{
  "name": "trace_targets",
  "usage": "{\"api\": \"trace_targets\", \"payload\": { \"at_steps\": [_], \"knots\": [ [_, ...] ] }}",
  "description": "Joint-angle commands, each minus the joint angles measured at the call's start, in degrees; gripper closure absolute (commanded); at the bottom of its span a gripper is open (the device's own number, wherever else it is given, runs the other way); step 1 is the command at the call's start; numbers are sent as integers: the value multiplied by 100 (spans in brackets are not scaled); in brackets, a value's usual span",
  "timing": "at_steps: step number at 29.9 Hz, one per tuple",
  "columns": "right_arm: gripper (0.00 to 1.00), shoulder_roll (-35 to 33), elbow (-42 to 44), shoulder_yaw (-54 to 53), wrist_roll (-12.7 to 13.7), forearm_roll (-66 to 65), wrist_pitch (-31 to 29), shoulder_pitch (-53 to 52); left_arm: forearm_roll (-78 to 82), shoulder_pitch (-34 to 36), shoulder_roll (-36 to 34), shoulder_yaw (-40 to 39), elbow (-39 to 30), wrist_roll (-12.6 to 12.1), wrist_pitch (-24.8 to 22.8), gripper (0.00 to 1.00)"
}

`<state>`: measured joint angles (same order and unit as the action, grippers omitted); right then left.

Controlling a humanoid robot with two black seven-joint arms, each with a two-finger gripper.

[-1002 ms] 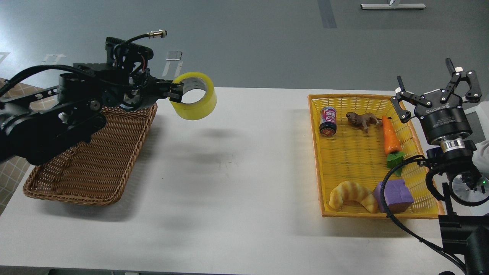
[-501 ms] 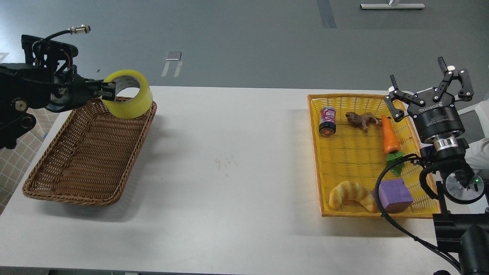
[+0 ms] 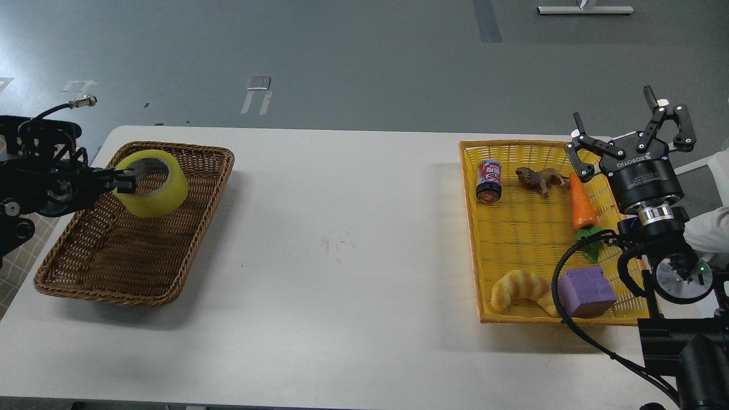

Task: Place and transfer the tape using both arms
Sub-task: 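Lower the tape roll into the basket and release it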

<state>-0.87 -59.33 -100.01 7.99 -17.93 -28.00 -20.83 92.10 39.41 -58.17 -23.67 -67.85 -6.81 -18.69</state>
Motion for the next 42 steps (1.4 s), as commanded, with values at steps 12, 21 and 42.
{"api": "trace_targets", "payload": {
  "at_steps": [12,21,42],
  "knots": [
    [0,-9,0,-1,0,0,0,18,0,-583,183,3,456,144,375,100],
    [0,-18,0,-1,0,0,0,35,0,-627,315,3,562,144,375,100],
    [0,-44,-79,-9,0,0,0,18,-562,-233,-237,-129,45,338,410,5]
  ]
}}
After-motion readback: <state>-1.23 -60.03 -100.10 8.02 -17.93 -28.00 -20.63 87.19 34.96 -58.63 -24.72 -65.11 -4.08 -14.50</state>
